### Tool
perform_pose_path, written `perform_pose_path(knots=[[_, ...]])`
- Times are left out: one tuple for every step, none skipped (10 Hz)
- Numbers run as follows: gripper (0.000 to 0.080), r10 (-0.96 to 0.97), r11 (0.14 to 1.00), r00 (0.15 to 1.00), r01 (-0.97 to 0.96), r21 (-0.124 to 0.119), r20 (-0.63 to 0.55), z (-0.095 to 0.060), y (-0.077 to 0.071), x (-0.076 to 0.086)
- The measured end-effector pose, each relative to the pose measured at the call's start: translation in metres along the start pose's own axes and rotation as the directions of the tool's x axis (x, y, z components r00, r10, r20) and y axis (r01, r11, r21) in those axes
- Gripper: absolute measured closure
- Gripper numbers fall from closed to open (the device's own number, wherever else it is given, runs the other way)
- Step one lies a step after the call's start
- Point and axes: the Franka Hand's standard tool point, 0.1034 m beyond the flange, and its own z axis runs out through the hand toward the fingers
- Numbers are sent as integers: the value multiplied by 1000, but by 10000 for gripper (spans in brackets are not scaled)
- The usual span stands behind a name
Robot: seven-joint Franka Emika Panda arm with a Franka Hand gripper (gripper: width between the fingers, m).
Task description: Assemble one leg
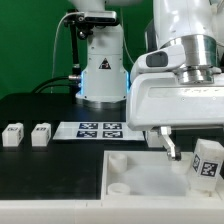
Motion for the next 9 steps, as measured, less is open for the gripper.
perform_pose_path(knots=[[151,0,1000,1000,0,0,0,0,0,0],[151,0,1000,1000,0,0,0,0,0,0],[151,0,1000,1000,0,0,0,0,0,0],[151,0,1000,1000,0,0,0,0,0,0],[151,0,1000,1000,0,0,0,0,0,0],[151,0,1000,1000,0,0,1,0,0,0],[151,2,1000,1000,-2,4,16,0,0,-1],[151,12,1000,998,-13,20,65,-5,1,3],[151,21,999,992,-26,41,127,-12,2,8]])
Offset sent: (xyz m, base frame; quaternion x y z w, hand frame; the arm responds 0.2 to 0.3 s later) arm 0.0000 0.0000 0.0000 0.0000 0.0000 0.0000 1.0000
